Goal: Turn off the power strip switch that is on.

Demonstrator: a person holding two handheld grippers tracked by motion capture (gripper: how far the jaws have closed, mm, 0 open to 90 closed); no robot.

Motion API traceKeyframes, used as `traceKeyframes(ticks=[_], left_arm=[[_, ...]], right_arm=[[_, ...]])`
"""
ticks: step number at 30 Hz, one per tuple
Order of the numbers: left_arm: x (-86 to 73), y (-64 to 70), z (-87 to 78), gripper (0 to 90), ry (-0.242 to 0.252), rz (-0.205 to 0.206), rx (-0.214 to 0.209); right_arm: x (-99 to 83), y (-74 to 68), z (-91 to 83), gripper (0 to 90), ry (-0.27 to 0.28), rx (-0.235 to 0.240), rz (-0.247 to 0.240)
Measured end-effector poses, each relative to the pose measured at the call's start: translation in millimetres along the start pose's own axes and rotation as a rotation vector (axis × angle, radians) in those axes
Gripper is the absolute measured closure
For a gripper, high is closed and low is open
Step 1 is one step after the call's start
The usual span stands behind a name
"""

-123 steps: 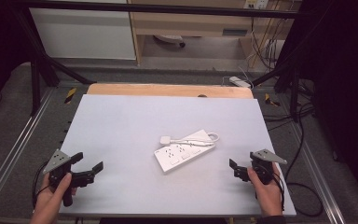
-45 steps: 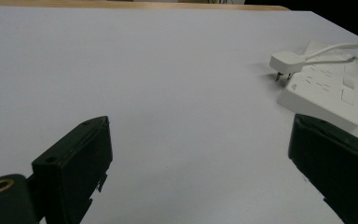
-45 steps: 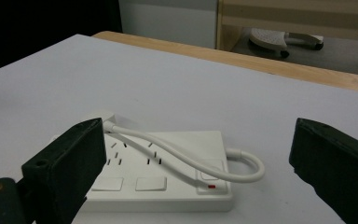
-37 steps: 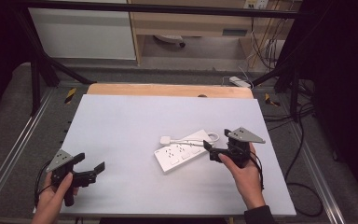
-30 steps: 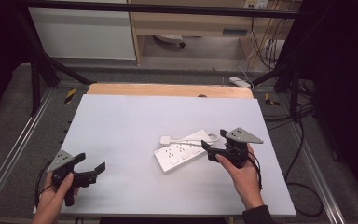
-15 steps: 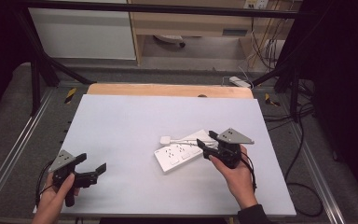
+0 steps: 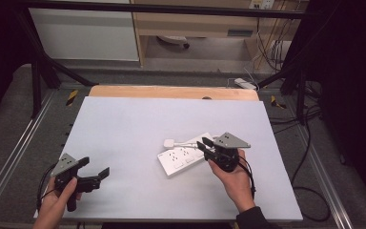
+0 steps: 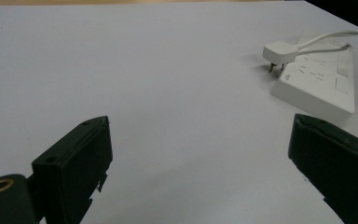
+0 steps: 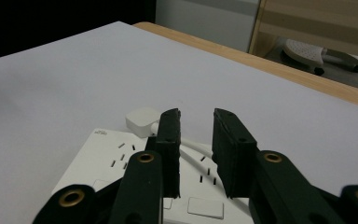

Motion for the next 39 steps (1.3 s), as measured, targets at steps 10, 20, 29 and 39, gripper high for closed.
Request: traceKeyframes(ticks=[10, 20, 29, 39], left_arm=[[-0.6, 0.3, 1.2, 6.2, -0.005, 0.002, -0.001], [-0.6, -0.4, 0.0, 6.2, 0.0, 0.004, -0.002], [-0.5, 0.8, -0.1, 6.2, -0.002, 0.008, -0.005], [0.3, -0.6, -1.1, 6.2, 0.004, 0.004, -0.002]], right_arm=[[-5.3, -8.6, 9.8, 83.7, -0.004, 0.032, -0.016], [-10.9, -7.9, 13.4, 88.6, -0.012, 0.037, -0.006], [-16.8, -10.2, 19.1, 90.0, -0.044, 0.031, -0.014], [-21.3, -13.0, 23.0, 90.0, -0.056, 0.04, -0.004]])
Point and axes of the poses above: each handheld gripper's, and its own axes: z roughly forward along the jaws, x roughly out of its top, y roughly to its right, the point moved 7 cm from there along z, roughly forward along the jaws, and after that the axes turned 3 degrees about x, right-handed, at the moved point
